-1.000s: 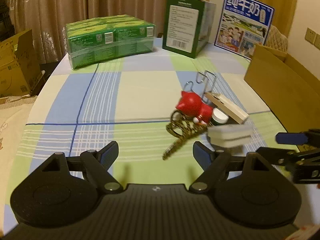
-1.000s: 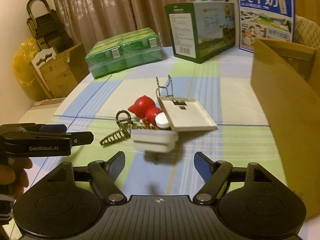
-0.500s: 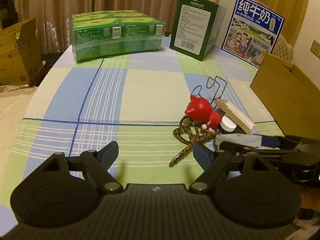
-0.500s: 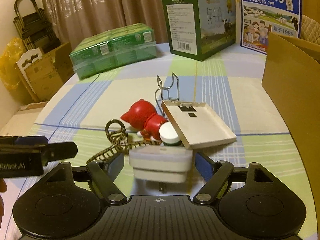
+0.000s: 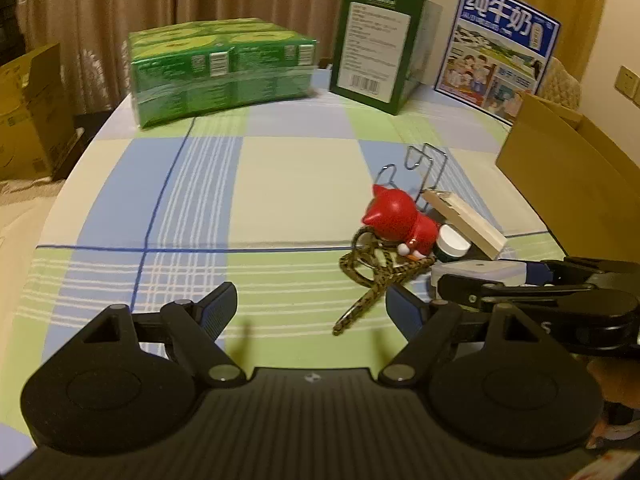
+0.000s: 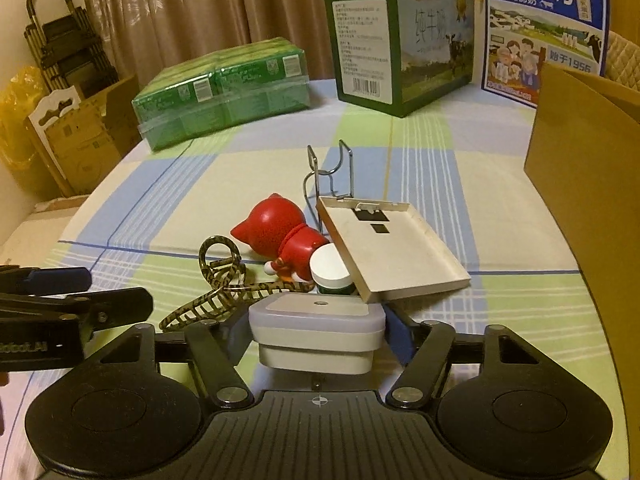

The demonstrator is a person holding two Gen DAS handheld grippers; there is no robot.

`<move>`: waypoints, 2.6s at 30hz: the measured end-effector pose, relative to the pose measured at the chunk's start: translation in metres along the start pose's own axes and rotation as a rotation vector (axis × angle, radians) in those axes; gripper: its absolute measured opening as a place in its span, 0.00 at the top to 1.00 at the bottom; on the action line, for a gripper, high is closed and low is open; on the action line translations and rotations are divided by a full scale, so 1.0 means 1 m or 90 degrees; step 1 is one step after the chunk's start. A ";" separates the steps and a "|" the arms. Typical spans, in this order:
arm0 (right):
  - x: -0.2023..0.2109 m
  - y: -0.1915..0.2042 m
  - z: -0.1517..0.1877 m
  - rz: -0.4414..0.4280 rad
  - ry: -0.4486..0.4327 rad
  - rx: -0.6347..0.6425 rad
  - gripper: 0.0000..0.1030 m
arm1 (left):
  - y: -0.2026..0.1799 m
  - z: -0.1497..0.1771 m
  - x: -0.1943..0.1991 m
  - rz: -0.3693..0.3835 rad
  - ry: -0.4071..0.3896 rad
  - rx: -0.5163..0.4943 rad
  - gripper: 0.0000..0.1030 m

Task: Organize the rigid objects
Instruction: 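Grasp the white socket adapter with the right tool, then grasp the leopard-print lanyard with the left tool while the right tool holds the adapter, then carry the lanyard and socket adapter over the cardboard box with both tools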

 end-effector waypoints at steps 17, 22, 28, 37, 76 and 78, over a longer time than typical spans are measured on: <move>0.066 -0.063 0.022 0.041 -0.028 -0.029 0.40 | -0.047 0.004 -0.047 0.031 0.019 -0.183 0.68; 0.075 -0.074 0.024 0.048 -0.028 -0.039 0.40 | -0.049 0.007 -0.045 0.014 0.023 -0.156 0.88; 0.097 -0.086 0.033 0.049 -0.024 -0.052 0.40 | -0.073 0.025 -0.023 0.017 0.047 -0.117 0.95; 0.136 -0.100 0.049 0.052 -0.031 -0.069 0.40 | -0.119 0.060 0.032 0.000 0.010 -0.109 0.95; 0.137 -0.095 0.052 0.026 -0.040 -0.057 0.40 | -0.118 0.042 0.010 -0.065 0.002 -0.122 0.67; 0.144 -0.093 0.051 0.024 -0.044 -0.055 0.40 | -0.121 0.041 0.019 -0.058 -0.002 -0.111 0.68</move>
Point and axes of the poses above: each gripper's, at about its wrist camera, not at the fingertips, and x roughly against the way its jaws point, y to its left, z to its underside, the point moved 8 cm from there along -x, roughly the way its jaws point, and after that the axes turned 8 degrees about -x, right-handed, at the moved point
